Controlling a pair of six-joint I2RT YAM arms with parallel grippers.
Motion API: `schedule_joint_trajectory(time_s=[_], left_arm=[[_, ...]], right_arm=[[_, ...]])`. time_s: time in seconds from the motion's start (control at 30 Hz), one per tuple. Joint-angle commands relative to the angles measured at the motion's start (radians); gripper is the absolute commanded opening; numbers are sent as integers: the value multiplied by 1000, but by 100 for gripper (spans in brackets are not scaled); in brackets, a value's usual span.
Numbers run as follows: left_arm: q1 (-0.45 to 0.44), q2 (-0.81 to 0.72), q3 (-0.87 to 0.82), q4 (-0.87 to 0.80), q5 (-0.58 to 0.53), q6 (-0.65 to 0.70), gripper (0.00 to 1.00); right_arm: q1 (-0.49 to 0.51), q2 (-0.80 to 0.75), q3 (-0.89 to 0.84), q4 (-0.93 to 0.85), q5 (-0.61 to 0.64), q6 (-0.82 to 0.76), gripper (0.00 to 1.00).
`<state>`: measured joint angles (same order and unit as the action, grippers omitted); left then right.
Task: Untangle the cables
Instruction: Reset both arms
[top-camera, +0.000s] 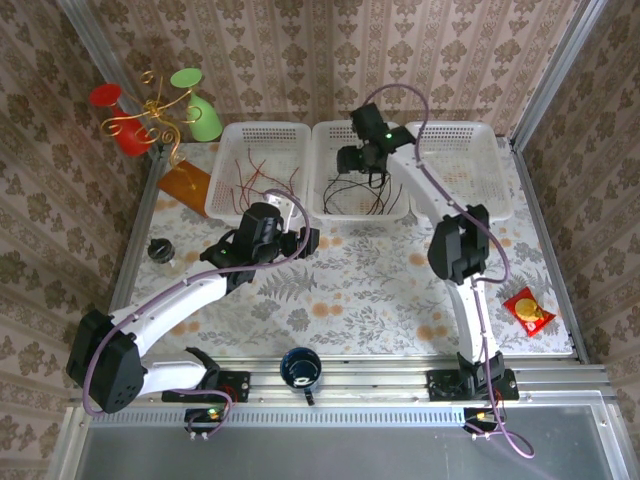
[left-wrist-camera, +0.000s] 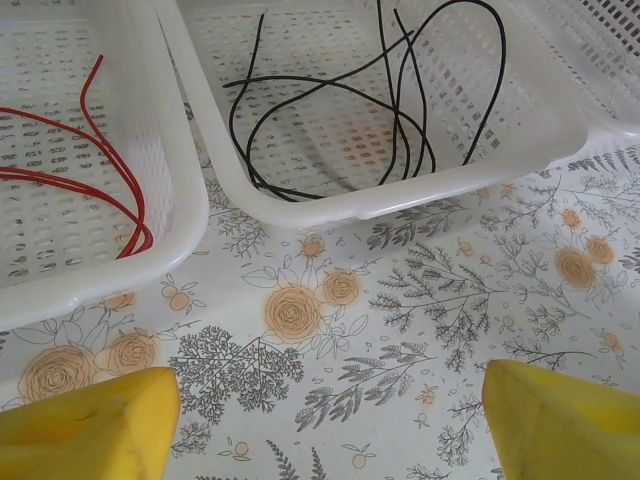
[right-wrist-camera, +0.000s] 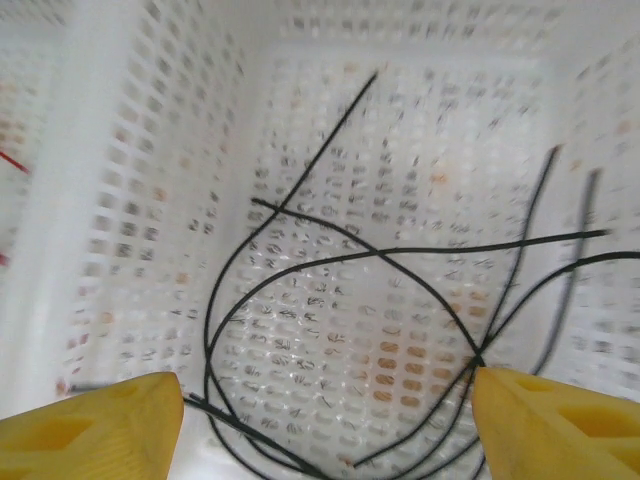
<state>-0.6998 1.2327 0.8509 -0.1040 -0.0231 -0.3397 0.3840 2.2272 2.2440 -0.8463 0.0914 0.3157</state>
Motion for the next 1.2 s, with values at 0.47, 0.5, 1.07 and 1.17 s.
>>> schedule_joint_trajectory(time_s=[0.47, 0.5, 1.07, 1.17], left_arm=[[235, -138, -26, -42, 158, 61, 85], [268, -145, -31, -41, 174, 61, 85], [484, -326, -335, 209, -6, 273, 100], [514, -327, -404, 323, -10, 313, 100]], right_arm=[[-117, -921, -1128, 479, 84, 15, 85], [-119, -957, -1175, 489, 89, 17, 86], [-170, -1386, -1794, 791, 235, -98, 100], [-207, -1363, -1823, 907, 232, -141, 100]])
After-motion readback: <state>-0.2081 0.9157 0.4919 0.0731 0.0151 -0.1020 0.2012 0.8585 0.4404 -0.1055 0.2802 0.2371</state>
